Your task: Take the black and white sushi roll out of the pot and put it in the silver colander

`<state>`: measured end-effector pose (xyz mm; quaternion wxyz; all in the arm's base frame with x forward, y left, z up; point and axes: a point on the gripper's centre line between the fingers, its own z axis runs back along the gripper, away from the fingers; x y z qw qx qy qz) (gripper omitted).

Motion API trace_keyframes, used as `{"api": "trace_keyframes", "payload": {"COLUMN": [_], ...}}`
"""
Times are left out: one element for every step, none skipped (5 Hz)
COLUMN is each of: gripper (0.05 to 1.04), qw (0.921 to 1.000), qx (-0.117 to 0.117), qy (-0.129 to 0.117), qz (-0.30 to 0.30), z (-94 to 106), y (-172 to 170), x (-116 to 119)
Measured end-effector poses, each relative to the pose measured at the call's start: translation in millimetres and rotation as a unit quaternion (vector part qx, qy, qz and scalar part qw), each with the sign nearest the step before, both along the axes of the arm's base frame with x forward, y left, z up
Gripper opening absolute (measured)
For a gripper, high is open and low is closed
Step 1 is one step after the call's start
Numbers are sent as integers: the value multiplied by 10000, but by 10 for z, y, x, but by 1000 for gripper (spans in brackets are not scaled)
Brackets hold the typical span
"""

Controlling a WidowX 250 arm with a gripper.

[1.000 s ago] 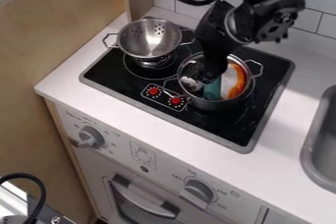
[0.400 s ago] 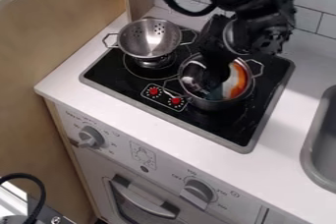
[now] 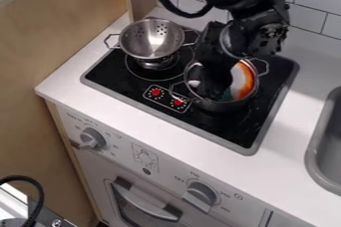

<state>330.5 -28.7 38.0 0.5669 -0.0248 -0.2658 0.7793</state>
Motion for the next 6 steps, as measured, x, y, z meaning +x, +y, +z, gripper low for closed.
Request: {"api": "trace_keyframes", "payload": {"gripper": [998,998,952,689,481,409], "qw": [9999,9997,9996,9994,9991,9990], "qx": [-139,-227,-247,-305,-367,-369], "qy": [-10,-41,-101,-121,-117,-128], "qz": [52,16,-28,-95,-157,-203], "z": [-11,-35,-28,-65,-37,-7], "y": [15,38,64,86,72,74], "x": [10,22,13,6,7,3]}}
